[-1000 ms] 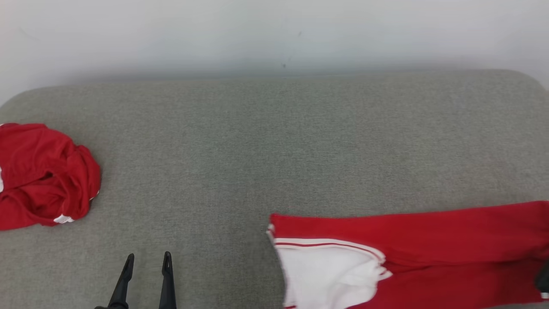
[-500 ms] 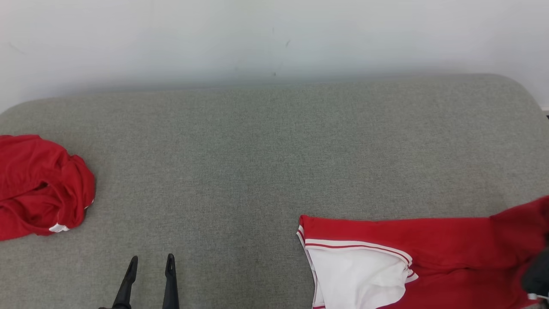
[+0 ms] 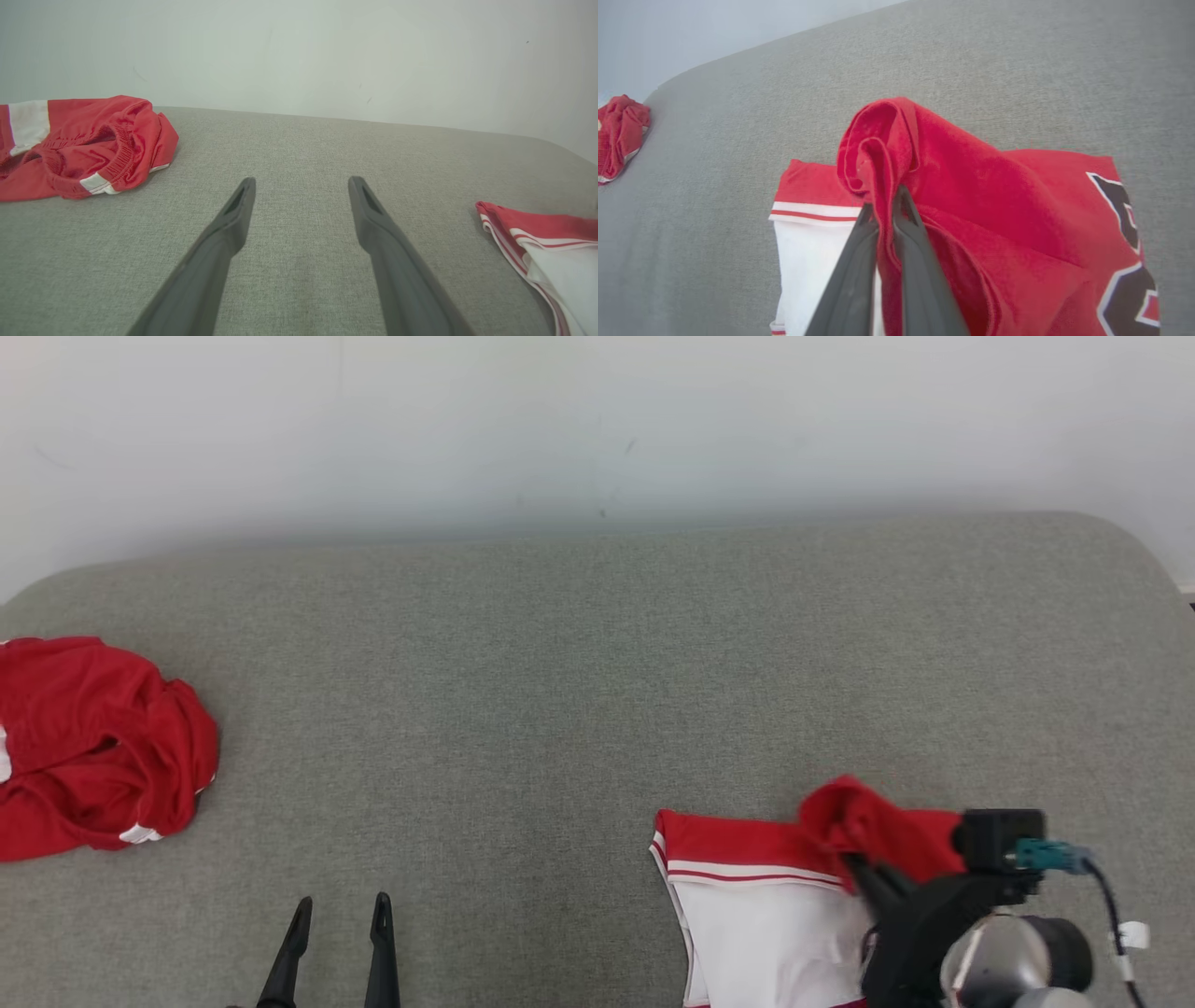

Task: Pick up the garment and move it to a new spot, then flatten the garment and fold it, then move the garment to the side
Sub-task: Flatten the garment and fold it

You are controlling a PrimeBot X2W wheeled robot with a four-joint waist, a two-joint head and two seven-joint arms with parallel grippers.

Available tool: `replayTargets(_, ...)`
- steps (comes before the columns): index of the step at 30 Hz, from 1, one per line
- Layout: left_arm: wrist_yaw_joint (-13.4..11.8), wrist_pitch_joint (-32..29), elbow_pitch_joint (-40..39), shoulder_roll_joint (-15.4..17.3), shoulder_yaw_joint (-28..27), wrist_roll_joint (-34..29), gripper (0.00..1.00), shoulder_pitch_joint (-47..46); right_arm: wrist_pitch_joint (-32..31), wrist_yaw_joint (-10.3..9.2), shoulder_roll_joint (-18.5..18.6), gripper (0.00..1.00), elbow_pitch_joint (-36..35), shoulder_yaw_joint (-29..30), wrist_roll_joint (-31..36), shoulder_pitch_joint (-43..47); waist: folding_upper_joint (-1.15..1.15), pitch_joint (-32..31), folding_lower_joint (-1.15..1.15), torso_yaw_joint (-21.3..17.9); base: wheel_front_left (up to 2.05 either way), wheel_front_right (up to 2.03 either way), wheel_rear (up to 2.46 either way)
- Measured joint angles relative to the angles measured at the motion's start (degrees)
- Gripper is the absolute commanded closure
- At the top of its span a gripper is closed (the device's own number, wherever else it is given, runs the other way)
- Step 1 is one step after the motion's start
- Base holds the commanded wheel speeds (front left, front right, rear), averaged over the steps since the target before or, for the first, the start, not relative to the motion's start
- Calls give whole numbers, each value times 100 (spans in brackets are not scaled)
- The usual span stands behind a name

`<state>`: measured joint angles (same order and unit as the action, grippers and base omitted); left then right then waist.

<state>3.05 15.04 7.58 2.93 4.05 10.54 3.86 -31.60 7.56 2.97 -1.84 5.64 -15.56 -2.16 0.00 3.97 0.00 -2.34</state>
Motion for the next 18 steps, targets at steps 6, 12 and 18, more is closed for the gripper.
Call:
replayTargets(6,4,0,24,0,15,7,0,3,127,0,-1,100,192,-728,-244,8,0,-18,0,89,0,0,0)
replayTargets(12,4,0,38,0,43,13,0,26,338,-1,-1,100,622,-1089,-453,-116,0,-27,0,182,0,0,0)
replayTargets(18,7,0,60,0,90,25,0,29,424,-1,-2,52,1055,-1341,-503,-233,0,-40,0,290,0,0,0)
